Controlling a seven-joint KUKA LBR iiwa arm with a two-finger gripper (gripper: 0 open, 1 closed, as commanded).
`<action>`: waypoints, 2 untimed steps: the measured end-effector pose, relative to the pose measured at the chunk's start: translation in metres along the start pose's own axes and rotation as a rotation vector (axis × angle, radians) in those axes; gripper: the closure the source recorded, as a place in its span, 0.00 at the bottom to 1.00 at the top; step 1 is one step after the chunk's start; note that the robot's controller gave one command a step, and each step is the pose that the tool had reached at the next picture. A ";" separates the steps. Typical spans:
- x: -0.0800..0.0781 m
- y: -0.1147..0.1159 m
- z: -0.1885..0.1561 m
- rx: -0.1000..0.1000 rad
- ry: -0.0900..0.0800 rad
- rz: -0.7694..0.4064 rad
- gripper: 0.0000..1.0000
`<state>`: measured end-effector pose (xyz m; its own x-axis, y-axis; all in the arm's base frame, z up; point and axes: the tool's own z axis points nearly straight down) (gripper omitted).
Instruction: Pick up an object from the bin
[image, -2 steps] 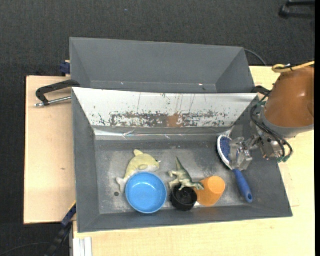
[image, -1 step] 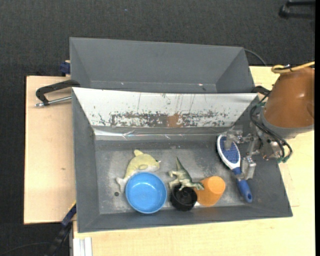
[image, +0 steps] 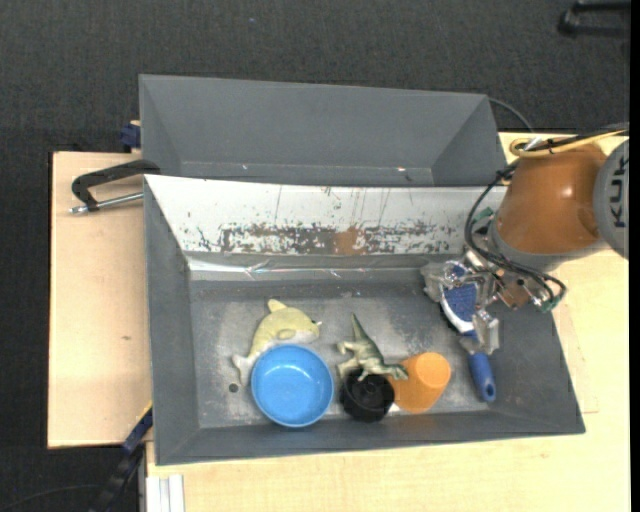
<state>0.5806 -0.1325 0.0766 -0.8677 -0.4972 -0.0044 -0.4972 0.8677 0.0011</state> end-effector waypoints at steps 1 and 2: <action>0.012 -0.013 -0.025 0.007 -0.005 -0.017 0.00; 0.009 -0.010 -0.025 0.001 -0.008 -0.018 1.00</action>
Offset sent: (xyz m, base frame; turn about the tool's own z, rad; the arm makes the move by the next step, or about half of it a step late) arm -0.0070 -0.0175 0.0210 -0.0198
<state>0.5775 -0.1453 0.1011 -0.8583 -0.5130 -0.0126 -0.5130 0.8584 0.0002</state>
